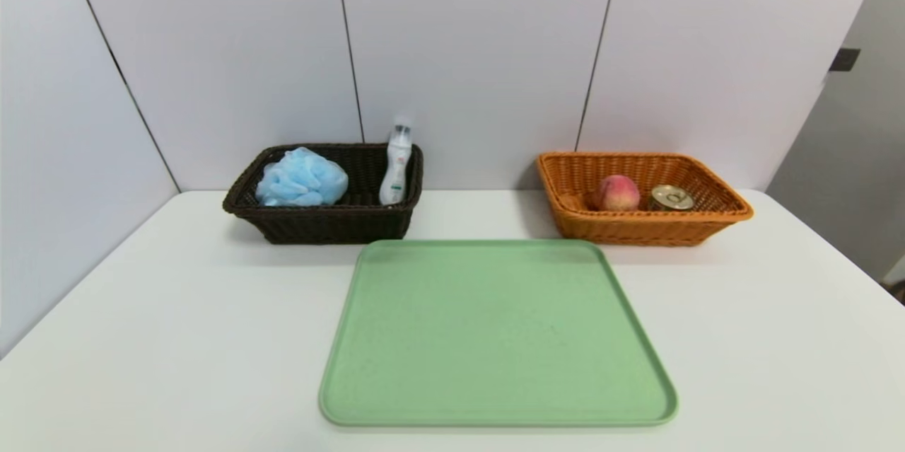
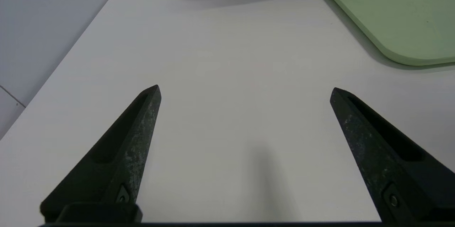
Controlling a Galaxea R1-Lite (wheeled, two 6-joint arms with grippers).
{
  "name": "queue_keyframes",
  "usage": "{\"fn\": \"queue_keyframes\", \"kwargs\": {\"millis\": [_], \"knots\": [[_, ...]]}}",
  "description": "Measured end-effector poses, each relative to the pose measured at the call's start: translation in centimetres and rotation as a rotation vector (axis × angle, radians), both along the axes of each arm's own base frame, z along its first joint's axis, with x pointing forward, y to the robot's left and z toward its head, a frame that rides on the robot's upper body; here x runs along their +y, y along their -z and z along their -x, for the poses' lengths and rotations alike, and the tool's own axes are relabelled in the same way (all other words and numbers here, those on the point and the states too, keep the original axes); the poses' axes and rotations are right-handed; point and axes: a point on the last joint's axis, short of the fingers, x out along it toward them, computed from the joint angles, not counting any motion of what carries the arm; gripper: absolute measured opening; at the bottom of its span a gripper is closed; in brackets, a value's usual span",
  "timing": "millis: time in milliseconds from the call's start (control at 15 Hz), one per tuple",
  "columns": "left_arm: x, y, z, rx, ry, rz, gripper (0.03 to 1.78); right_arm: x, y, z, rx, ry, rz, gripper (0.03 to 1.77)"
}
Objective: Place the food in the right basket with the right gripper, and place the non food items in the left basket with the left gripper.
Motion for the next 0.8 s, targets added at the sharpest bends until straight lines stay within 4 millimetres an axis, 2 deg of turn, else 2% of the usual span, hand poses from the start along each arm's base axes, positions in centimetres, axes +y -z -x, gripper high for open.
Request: {"fn": "queue_keyframes", "kwargs": {"millis": [800], "knots": [[0.03, 0.01, 0.02, -0.003, -0.011, 0.016, 1.69, -0.01, 0.04, 0.02, -0.001, 0.004, -0.045, 1.7]]}}
